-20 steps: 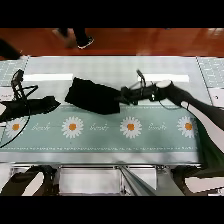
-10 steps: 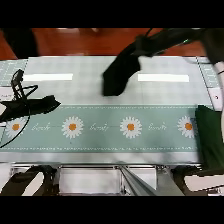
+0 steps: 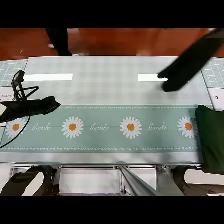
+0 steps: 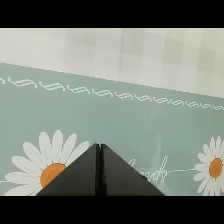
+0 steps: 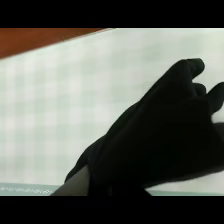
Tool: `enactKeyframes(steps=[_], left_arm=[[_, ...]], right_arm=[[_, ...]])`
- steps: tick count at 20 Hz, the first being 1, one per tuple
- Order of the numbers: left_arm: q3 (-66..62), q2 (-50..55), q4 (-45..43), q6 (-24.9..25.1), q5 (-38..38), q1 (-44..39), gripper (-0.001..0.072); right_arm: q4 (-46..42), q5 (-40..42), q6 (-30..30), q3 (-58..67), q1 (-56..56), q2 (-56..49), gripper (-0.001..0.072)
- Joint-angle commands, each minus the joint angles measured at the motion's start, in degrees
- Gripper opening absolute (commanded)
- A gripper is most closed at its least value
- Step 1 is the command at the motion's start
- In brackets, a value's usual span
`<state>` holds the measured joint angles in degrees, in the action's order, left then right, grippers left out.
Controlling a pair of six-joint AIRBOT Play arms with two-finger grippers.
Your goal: Fold the shirts.
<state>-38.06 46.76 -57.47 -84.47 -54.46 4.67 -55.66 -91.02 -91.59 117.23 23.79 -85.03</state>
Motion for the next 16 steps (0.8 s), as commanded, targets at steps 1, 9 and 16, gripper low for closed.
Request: enactKeyframes(steps=[1,9,16], left_arm=[[0.0,0.0,-0.1,0.0,0.0,0.1,0.0022],[0.0,0.0,-0.1,0.0,3.6,0.1,0.0022],[0.0,0.0,-0.1,0.0,12.1,0.1,0.0022]], right_arm=[[2.2,-5.9,-0.3,0.2,13.4,3.5,0.0025],[-8.2,-15.5,0.3,-10.1,33.0,12.5,0.0024],[-31.0,-15.5,1.7,-39.0,45.9,29.4,0.0027]])
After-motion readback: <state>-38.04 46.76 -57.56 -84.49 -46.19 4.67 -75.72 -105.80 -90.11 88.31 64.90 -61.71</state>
